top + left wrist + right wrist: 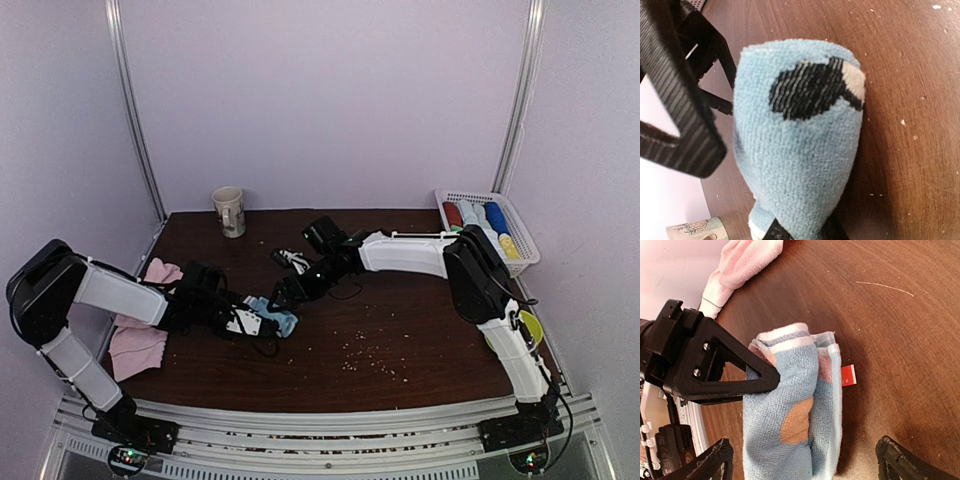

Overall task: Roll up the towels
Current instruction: Pick up the towel from the center of the board.

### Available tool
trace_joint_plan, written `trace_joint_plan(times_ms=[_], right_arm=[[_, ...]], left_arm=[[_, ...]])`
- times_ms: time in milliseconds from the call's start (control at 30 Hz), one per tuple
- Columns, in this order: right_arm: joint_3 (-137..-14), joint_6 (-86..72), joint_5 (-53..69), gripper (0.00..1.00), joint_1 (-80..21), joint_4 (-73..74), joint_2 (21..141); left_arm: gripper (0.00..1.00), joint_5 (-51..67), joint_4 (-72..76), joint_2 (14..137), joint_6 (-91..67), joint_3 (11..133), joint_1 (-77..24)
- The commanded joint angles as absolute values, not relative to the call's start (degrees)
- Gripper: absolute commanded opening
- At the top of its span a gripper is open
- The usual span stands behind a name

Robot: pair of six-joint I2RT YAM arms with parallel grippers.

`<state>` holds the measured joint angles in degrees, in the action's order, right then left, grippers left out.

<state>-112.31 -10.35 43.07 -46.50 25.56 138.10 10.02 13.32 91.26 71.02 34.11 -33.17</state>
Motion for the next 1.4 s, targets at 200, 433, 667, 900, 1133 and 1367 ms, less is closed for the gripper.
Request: trace_joint_plan(times_ms=[200, 433, 667, 900, 1133, 1367], right_arm=[[-118.12, -10.52, 46.02, 0.9, -47.32, 30.35, 141.02], [-119.93, -9.74, 42.46, 0.87, -48.34, 33.97, 143.51], [-120.28, -8.88, 43.68, 0.83, -48.68, 36.11, 144.84], [-121.84, -9.99, 47.87, 0.69, -49.19, 36.91, 147.11], [-121.23, -12.52, 53.13, 0.52, -49.33, 34.17, 147.74], [-120.64, -15.79, 57.69, 0.24, -49.32, 30.22, 148.1]], left_arm=[[0.17, 6.94, 10.2, 90.61, 72.86, 32.7, -34.45], [0.17, 6.98, 10.73, 90.29, 72.98, 32.51, -34.94], [0.15, 6.13, 12.47, 90.17, 73.65, 31.66, -35.17], [0.15, 5.94, 13.15, 89.85, 73.65, 31.58, -35.65], [0.15, 5.33, 14.5, 89.73, 74.08, 31.0, -36.09], [0.15, 5.12, 16.35, 89.51, 73.65, 30.82, -36.47]])
